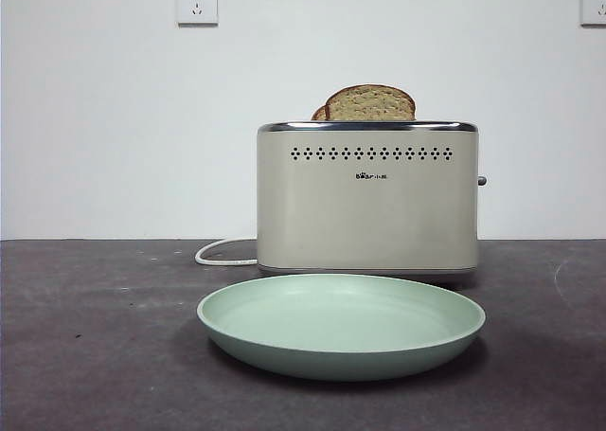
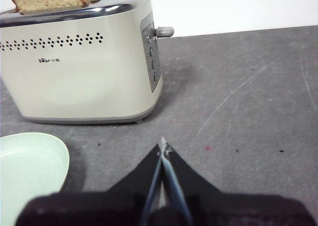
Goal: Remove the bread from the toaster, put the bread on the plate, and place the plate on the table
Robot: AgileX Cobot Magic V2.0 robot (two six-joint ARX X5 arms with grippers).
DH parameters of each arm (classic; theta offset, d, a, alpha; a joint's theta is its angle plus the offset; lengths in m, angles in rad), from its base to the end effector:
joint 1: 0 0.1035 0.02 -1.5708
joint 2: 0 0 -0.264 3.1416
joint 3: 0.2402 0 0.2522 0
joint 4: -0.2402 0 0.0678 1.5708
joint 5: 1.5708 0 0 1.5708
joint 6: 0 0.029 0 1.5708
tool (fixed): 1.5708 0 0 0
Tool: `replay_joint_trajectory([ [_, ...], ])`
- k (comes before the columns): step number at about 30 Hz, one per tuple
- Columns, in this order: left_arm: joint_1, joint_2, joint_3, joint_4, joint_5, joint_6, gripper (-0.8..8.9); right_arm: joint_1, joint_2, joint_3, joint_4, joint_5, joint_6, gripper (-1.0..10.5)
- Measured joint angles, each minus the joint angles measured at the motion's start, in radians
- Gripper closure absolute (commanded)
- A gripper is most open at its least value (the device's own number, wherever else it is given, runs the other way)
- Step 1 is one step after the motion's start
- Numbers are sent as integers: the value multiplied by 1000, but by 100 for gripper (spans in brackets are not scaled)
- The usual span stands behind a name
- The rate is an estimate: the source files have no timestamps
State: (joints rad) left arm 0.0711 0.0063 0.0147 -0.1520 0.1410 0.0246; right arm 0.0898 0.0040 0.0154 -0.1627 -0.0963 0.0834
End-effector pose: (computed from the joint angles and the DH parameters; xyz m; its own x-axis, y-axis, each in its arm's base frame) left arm 0.0960 0.0028 0.1534 0.9874 -0.0706 -0.1417 0.0719 0.9974 0.0042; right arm 0.0952 0.0114 0.1528 0.9714 0.1840 -0.1500 -0.1708 0.9805 0.0968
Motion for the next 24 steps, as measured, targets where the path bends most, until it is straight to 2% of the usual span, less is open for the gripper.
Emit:
replay_joint_trajectory([
  [6, 0, 0, 0, 0, 26, -38, 818, 0, 0, 0, 35, 22, 93, 946],
  [13, 0, 0, 1, 0, 45, -102, 820, 0, 0, 0, 33, 19, 124, 953],
  [18, 0, 0, 58, -50, 75, -151, 820, 0, 9, 23, 27, -54, 163, 956],
  [21, 0, 0, 138, -79, 88, -181, 820, 0, 31, 87, 29, -64, 180, 957],
  [24, 0, 6, 224, -95, 121, -204, 820, 0, 78, 171, 32, -116, 187, 958],
])
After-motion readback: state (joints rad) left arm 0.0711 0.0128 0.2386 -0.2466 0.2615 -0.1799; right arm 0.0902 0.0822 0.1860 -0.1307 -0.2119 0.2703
